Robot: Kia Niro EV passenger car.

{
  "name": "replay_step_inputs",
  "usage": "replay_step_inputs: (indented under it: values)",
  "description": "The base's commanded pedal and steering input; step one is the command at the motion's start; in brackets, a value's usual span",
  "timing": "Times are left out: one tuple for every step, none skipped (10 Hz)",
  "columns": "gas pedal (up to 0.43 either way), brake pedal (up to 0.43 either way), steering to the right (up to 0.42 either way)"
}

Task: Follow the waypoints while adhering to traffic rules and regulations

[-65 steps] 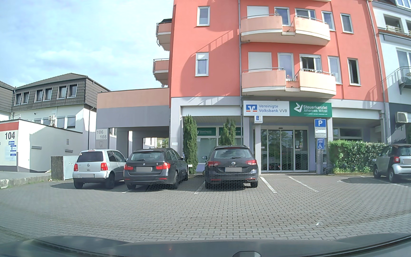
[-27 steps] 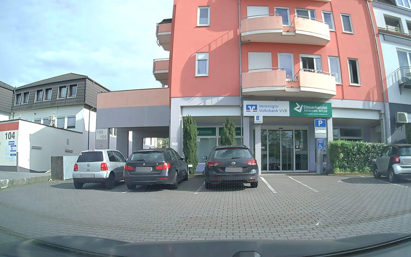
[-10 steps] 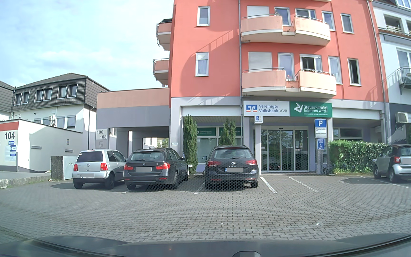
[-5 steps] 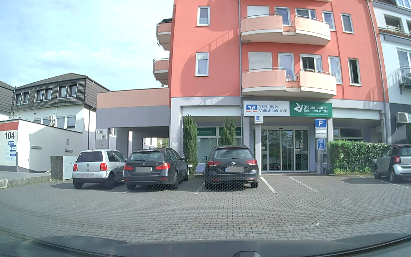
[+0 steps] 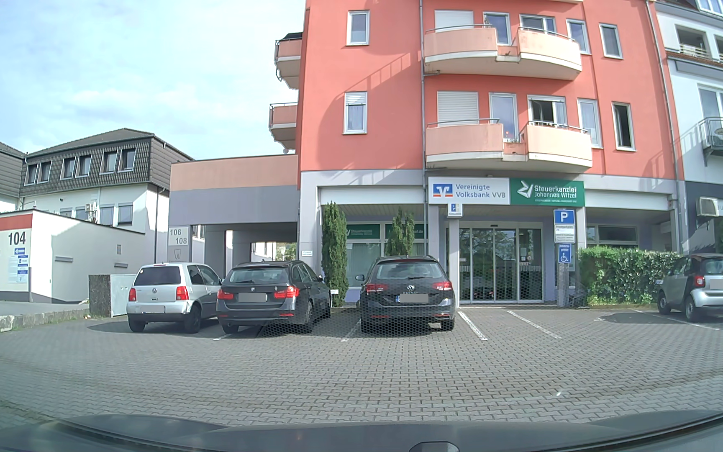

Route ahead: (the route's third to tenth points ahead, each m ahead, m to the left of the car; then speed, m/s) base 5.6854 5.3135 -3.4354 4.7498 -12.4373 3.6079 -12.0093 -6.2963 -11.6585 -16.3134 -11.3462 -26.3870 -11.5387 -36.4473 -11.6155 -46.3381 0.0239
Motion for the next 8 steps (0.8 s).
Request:
replay_step_inputs:
  values:
    - [0.0,0.0,-0.014]
    - [0.0,0.0,-0.014]
    - [0.028,0.0,-0.014]
    - [0.059,0.0,-0.014]
    - [0.087,0.0,-0.014]
    - [0.11,0.0,-0.014]
    - [0.11,0.0,-0.014]
    - [0.11,0.0,-0.014]
